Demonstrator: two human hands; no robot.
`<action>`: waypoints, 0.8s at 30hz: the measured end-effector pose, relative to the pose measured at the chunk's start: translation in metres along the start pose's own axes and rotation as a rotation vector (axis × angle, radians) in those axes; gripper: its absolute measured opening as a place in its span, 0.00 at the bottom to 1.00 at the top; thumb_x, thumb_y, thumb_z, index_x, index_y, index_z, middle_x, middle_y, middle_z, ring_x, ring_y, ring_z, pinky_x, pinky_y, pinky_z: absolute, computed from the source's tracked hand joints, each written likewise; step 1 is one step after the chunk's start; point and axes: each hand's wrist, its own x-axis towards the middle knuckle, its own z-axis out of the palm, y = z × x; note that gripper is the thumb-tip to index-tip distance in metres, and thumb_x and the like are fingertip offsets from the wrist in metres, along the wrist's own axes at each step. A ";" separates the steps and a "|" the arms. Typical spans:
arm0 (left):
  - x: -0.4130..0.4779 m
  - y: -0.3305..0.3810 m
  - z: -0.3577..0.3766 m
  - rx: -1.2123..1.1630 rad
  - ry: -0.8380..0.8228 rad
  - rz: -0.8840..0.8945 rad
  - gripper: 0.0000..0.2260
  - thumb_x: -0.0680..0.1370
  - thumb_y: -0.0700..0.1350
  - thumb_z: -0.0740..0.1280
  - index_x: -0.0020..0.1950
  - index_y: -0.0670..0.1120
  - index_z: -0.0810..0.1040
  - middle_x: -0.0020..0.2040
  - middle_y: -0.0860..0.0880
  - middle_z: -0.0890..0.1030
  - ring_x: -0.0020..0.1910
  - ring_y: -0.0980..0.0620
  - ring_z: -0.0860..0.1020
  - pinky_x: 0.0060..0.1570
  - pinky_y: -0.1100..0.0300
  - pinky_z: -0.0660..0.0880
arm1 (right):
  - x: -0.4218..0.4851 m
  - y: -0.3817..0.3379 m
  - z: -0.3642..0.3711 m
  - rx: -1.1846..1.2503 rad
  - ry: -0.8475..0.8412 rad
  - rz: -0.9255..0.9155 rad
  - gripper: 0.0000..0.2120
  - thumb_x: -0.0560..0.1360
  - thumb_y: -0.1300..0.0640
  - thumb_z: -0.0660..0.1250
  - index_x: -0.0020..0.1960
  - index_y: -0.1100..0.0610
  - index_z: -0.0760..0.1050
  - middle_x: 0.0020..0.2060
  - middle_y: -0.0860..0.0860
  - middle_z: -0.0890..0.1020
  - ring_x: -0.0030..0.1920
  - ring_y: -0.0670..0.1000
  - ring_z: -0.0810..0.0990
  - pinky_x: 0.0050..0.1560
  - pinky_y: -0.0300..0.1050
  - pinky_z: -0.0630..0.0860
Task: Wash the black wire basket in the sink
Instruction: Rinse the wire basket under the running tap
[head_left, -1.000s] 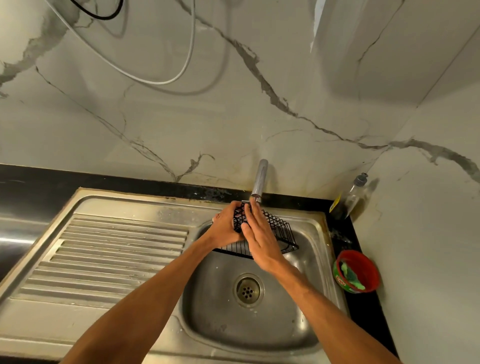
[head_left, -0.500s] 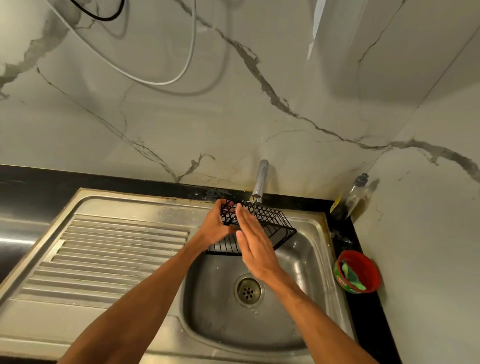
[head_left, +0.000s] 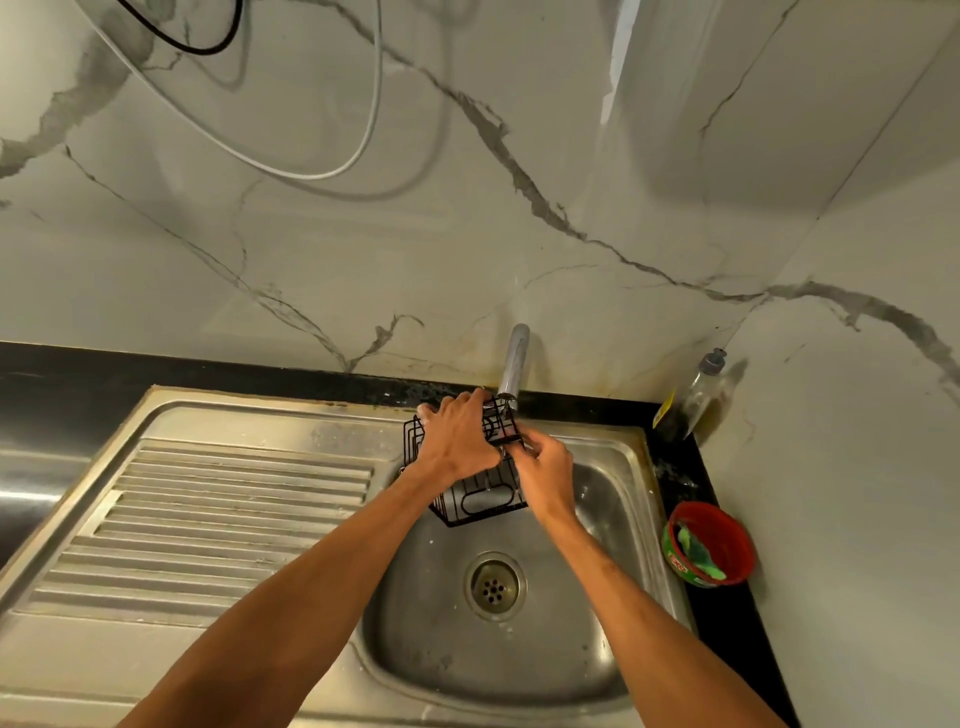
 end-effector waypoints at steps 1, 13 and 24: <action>0.000 0.002 -0.002 0.024 -0.003 -0.011 0.28 0.67 0.53 0.73 0.65 0.49 0.72 0.54 0.51 0.79 0.58 0.45 0.77 0.68 0.36 0.63 | 0.001 -0.001 -0.003 0.026 -0.049 0.017 0.11 0.77 0.57 0.70 0.53 0.42 0.81 0.43 0.34 0.83 0.48 0.33 0.81 0.55 0.37 0.79; 0.000 0.003 0.005 0.134 -0.050 -0.142 0.29 0.69 0.52 0.71 0.69 0.48 0.71 0.59 0.46 0.81 0.66 0.41 0.75 0.73 0.31 0.59 | 0.009 0.002 0.017 0.081 0.202 0.011 0.10 0.76 0.58 0.72 0.57 0.57 0.83 0.50 0.48 0.86 0.50 0.41 0.83 0.58 0.44 0.80; -0.004 -0.002 0.005 -0.072 -0.014 -0.205 0.33 0.65 0.58 0.71 0.67 0.47 0.71 0.60 0.47 0.80 0.63 0.42 0.76 0.67 0.32 0.68 | 0.031 0.001 0.013 0.237 -0.053 0.084 0.15 0.83 0.52 0.60 0.62 0.57 0.80 0.55 0.45 0.84 0.55 0.40 0.80 0.55 0.32 0.76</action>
